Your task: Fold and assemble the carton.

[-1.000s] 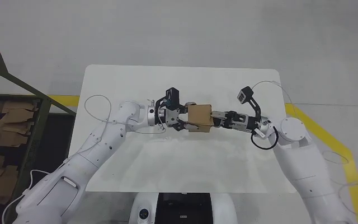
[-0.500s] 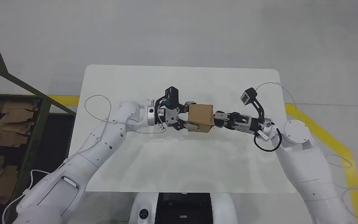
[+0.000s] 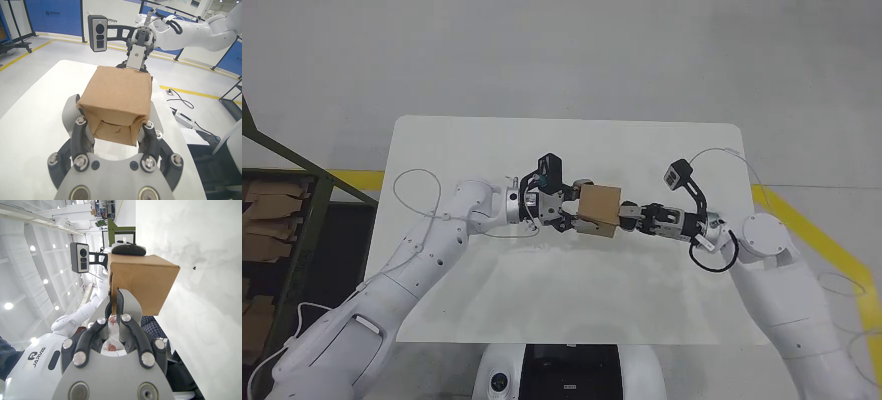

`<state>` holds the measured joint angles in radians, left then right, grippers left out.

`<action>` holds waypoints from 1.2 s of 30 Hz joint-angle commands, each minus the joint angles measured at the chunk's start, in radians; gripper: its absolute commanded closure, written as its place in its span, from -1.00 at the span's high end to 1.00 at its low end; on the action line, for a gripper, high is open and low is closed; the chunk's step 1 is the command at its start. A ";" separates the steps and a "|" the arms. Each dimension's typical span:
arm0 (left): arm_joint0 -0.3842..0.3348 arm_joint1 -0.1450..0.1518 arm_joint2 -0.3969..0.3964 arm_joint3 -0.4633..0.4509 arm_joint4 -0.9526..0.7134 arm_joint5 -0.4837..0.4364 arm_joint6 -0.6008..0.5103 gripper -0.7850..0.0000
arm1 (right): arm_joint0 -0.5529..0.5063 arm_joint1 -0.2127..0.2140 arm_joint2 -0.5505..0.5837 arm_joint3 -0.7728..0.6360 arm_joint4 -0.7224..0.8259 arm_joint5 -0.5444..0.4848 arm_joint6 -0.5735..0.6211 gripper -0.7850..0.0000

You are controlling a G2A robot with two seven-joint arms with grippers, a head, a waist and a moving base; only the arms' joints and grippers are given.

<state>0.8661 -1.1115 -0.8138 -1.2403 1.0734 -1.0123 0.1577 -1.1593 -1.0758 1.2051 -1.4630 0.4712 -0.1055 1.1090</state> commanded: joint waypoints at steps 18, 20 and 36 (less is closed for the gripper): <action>0.007 0.000 -0.008 0.017 -0.005 0.000 -0.001 0.44 | -0.034 0.012 0.052 -0.029 0.020 -0.014 -0.011 -0.86; 0.009 0.001 -0.009 0.015 -0.005 0.000 -0.001 0.44 | -0.033 0.011 0.043 -0.032 0.019 -0.011 -0.009 -0.86; 0.019 -0.003 -0.011 0.064 0.023 0.016 -0.009 0.44 | -0.022 0.011 0.040 0.002 0.023 -0.025 -0.023 -0.82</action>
<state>0.8832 -1.1126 -0.8264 -1.1882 1.0939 -0.9977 0.1477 -1.1759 -1.0670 1.2382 -1.4581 0.4969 -0.1314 1.0871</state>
